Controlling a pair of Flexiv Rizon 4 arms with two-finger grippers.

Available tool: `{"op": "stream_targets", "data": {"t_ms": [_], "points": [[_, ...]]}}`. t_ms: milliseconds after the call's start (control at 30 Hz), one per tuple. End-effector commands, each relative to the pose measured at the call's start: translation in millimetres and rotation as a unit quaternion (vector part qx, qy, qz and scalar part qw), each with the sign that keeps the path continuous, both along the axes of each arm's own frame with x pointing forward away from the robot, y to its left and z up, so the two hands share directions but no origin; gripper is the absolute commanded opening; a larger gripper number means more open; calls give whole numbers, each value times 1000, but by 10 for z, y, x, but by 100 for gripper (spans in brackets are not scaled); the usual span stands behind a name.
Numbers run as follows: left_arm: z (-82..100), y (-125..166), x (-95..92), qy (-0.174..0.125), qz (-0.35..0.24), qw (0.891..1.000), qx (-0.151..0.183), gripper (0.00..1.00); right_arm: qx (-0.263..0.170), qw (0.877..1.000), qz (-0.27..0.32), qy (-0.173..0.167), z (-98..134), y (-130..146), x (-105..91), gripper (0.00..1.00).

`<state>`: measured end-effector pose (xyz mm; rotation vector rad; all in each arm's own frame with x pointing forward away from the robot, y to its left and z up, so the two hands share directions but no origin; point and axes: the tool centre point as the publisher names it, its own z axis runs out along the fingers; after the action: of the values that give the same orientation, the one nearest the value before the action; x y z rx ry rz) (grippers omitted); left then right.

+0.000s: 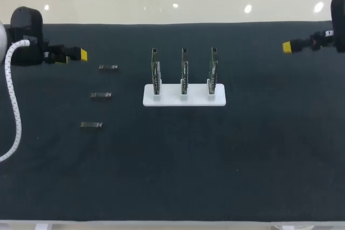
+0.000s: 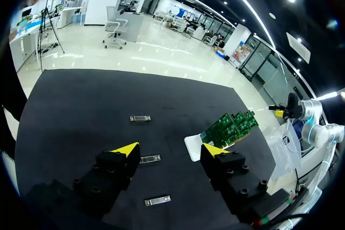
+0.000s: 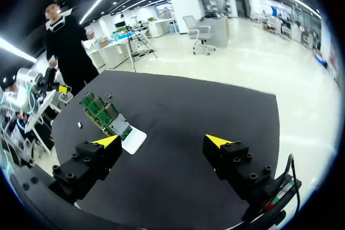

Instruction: Pick up the optical module with the left hand, and insert it into the network port with the right hand.

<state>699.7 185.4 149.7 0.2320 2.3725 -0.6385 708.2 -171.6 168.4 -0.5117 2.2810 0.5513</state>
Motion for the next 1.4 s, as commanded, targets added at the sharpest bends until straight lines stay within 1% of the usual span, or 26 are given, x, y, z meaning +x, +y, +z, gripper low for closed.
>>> {"op": "stream_targets", "data": {"t_ms": [33,100,133,200,233,300,400,500,667,700,733,1033,1100,1200,1233,1267,1300,1333,1400], "points": [[8,-7,5,2,1,1000,2,100,11,996,86,-20,77,41,191,100],[8,-7,5,2,1,1000,2,100,3,993,116,-29,135,86,235,100],[8,-7,5,2,1,1000,2,100,-2,989,141,-33,177,127,276,100],[8,-7,5,2,1,1000,2,100,-9,985,167,-42,228,178,317,100],[8,-7,5,2,1,1000,2,100,-11,981,189,-48,264,229,342,100],[8,-7,5,2,1,1000,2,100,-13,974,221,-49,294,305,382,100],[8,-7,5,2,1,1000,2,100,-17,964,256,-63,358,426,428,100],[8,-7,5,2,1,1000,2,100,-20,957,282,-68,396,511,432,100],[8,-7,5,2,1,1000,2,100,-17,944,325,-58,418,648,394,100],[8,-7,5,2,1,1000,2,100,-16,939,340,-57,422,689,385,100],[8,-7,5,2,1,1000,2,100,-16,936,347,-50,431,727,383,100],[8,-7,5,2,1,1000,2,100,-18,918,392,-56,449,1010,228,100],[8,-7,5,2,1,1000,2,100,-21,912,406,-55,453,1059,193,100],[8,-7,5,2,1,1000,2,100,-30,907,414,-74,494,1133,138,100],[8,-7,5,2,1,1000,2,100,-33,904,420,-74,497,1168,115,100],[8,-7,5,2,1,1000,2,100,-36,905,417,-76,494,1190,97,100],[8,-7,5,2,1,1000,2,100,-38,913,399,-79,489,1191,72,100],[8,-7,5,2,1,1000,2,100,-40,914,395,-87,487,1198,45,100],[8,-7,5,2,1,1000,2,100,-40,914,395,-87,487,1198,45,100]]}}
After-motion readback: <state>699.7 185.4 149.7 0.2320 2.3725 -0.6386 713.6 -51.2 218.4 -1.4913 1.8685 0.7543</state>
